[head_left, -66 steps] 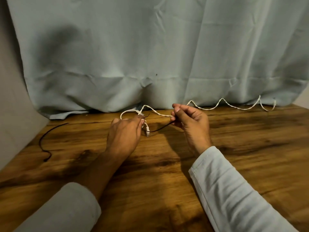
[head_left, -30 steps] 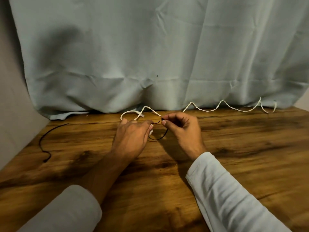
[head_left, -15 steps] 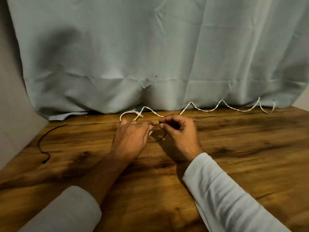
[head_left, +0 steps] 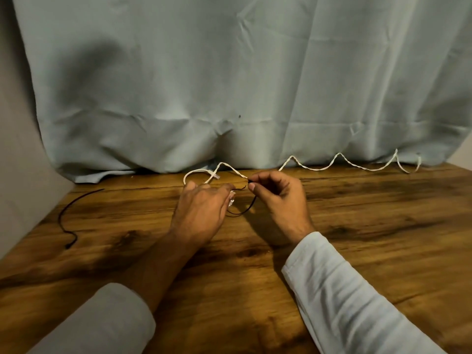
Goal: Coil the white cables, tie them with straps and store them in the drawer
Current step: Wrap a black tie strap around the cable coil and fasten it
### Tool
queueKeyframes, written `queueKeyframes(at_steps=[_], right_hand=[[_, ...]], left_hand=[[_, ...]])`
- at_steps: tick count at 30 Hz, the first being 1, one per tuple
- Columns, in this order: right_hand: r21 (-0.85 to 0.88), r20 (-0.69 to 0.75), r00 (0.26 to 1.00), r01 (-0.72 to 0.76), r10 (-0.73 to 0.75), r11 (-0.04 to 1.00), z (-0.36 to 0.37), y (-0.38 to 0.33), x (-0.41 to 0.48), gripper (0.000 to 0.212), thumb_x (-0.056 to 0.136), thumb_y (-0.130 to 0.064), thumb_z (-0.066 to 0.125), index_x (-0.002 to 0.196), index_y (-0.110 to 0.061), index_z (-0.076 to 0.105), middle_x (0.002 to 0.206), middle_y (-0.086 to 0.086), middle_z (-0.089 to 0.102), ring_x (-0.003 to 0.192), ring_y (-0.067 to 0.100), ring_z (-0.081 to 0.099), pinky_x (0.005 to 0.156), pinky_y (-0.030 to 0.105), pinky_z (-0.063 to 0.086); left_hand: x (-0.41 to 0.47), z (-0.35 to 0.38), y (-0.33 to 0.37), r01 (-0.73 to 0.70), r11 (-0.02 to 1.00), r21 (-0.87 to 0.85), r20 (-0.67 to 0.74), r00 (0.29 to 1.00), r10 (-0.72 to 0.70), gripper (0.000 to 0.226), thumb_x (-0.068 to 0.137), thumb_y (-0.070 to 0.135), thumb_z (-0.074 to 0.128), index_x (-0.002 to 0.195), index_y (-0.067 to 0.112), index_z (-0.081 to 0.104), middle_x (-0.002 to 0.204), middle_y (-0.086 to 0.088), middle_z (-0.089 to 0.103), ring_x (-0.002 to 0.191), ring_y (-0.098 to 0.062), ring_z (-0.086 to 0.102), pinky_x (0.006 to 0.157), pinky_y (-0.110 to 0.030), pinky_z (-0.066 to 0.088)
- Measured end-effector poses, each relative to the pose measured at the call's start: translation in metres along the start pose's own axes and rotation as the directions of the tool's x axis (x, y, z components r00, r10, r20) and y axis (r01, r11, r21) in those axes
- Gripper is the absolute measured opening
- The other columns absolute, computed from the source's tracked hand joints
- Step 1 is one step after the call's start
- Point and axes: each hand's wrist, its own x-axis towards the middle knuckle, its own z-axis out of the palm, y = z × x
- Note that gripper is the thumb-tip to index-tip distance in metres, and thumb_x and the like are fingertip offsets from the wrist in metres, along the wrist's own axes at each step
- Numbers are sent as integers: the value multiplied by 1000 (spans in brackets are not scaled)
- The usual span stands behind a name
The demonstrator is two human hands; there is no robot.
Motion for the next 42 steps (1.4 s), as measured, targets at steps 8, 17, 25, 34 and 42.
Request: queueKeyframes(at_steps=[8, 17, 25, 34, 42], right_hand=[[-68, 41, 999, 8, -6, 998, 2, 3, 0, 19, 88, -3, 78, 99, -18, 80, 93, -2, 79, 92, 14, 74, 86, 34, 60], [-42, 68, 996, -59, 62, 997, 1, -2, -2, 17, 89, 2, 75, 98, -12, 78, 92, 0, 78, 90, 10, 73, 83, 28, 59], [118, 72, 993, -103, 95, 988, 2, -12, -4, 17, 88, 9, 72, 99, -3, 74, 86, 2, 74, 78, 2, 70, 74, 17, 56], [26, 102, 992, -80, 77, 996, -1, -12, -4, 21, 88, 5, 75, 95, -14, 76, 87, 3, 75, 84, 10, 70, 78, 22, 58], [-53, 86, 994, -62, 67, 997, 1, -10, -3, 19, 87, 5, 75, 95, -13, 76, 89, 12, 76, 83, 15, 70, 82, 29, 61]], left_hand=[[0, 2, -1, -1, 1000, -18, -11, 1000, 1, 36, 108, 43, 33, 132, 34, 58, 97, 3, 75, 93, -20, 66, 84, -38, 39], [-2, 4, -4, 0, 998, -57, -60, 998, -3, 33, 106, 39, 41, 128, 30, 64, 93, 1, 76, 90, -22, 68, 80, -38, 40], [-4, 2, -2, -7, 988, -156, -58, 998, -2, 36, 106, 39, 38, 130, 31, 63, 96, 1, 75, 89, -21, 67, 82, -38, 40], [-3, 9, -4, 39, 970, -238, -79, 995, -60, 35, 107, 37, 37, 128, 29, 64, 99, 4, 75, 92, -20, 67, 81, -34, 33], [-4, 8, -4, 37, 968, -247, -84, 995, -60, 29, 107, 32, 43, 124, 25, 66, 97, 2, 76, 89, -22, 67, 79, -37, 38]])
